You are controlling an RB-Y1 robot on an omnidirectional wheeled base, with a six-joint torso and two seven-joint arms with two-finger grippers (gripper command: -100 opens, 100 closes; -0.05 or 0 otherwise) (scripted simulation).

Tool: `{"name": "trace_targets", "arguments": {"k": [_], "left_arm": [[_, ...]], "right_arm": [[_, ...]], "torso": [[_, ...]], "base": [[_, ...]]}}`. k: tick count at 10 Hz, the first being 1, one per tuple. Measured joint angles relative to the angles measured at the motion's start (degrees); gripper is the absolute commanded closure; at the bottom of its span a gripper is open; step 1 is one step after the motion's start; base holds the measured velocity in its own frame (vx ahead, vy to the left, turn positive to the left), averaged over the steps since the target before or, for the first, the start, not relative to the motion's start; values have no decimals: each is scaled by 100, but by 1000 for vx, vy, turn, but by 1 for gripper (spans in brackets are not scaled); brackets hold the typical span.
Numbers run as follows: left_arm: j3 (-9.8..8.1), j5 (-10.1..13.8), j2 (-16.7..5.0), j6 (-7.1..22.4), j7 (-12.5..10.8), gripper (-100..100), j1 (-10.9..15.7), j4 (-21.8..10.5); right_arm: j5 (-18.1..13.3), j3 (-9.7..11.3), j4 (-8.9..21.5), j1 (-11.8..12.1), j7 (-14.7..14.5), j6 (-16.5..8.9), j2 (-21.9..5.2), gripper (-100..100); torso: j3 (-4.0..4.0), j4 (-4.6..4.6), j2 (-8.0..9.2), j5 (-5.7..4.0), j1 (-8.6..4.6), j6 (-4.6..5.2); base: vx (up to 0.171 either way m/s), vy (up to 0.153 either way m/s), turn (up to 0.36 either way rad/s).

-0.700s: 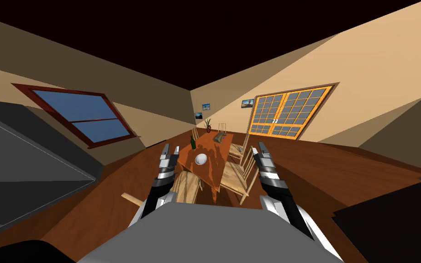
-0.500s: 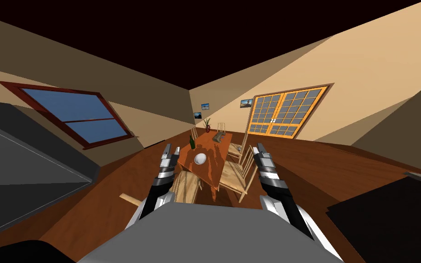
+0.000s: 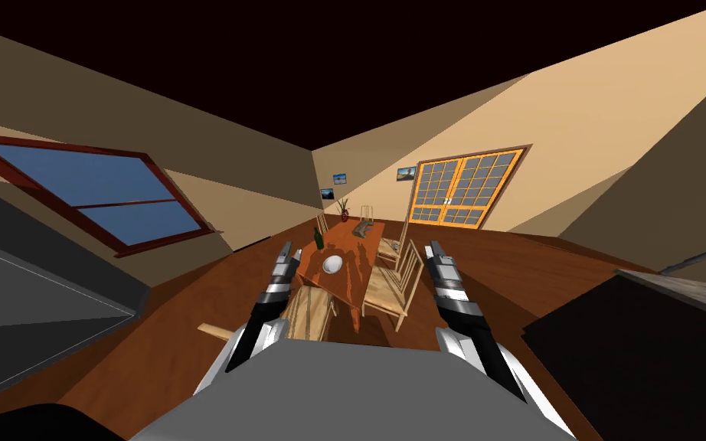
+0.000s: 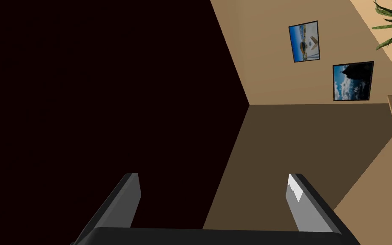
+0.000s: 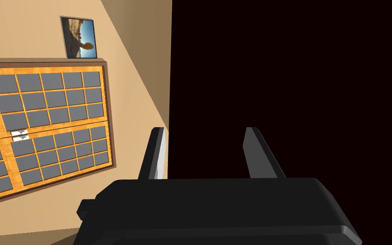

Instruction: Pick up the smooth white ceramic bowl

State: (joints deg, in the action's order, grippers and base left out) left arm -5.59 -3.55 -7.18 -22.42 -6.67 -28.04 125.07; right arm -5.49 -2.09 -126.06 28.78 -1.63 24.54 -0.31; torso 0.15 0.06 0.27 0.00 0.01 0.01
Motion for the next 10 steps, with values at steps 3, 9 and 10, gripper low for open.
{"name": "trace_targets", "arguments": {"k": [3,9,10], "left_arm": [[-104,12,-116,411,74,-100,211,-313],[-317,89,-326,1207,108,-100,551,-711],[-326,88,-327,1324,122,-100,595,-769]], "right_arm": [[0,0,0,0,0,0,0,0],[0,0,0,1,0,0,0,0],[0,-1,0,1,0,0,0,0]], "torso": [[-5,-2,-9,1,3,0],[-8,-3,-15,1,5,-1],[-9,-3,-17,1,4,-3]], "base": [[-42,3,-53],[-31,2,-70],[-27,0,-93]]}}
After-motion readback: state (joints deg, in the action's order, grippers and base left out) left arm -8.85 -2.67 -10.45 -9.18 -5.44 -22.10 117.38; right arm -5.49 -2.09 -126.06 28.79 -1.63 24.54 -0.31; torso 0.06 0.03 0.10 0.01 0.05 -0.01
